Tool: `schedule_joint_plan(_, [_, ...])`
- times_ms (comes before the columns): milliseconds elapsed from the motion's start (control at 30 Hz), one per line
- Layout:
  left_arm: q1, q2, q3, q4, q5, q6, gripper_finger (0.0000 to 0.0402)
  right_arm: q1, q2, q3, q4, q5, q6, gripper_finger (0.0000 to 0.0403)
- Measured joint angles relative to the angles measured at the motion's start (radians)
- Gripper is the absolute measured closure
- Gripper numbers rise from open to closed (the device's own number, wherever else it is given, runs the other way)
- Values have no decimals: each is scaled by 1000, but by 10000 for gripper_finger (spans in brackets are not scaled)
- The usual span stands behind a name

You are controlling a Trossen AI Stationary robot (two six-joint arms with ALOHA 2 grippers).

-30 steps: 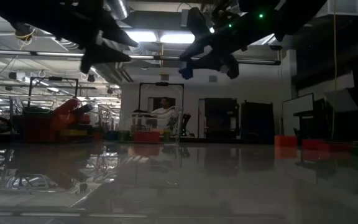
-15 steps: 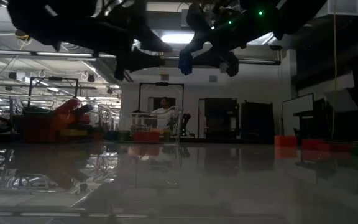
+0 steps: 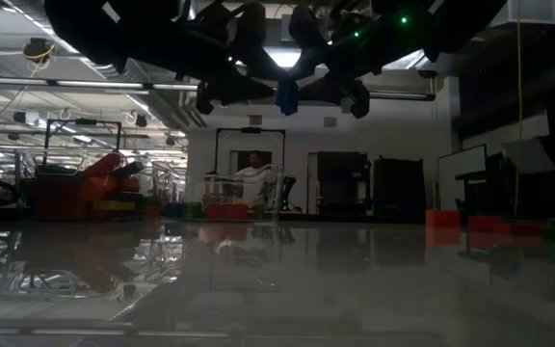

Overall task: Sort blocks by size
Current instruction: Put the large blue game piece into the left transparent bin

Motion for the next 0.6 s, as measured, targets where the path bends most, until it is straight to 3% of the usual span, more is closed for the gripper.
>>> schedule_joint_plan(600, [22,7,3,-3,2,19,218,1,0,0,97,-16,1,263])
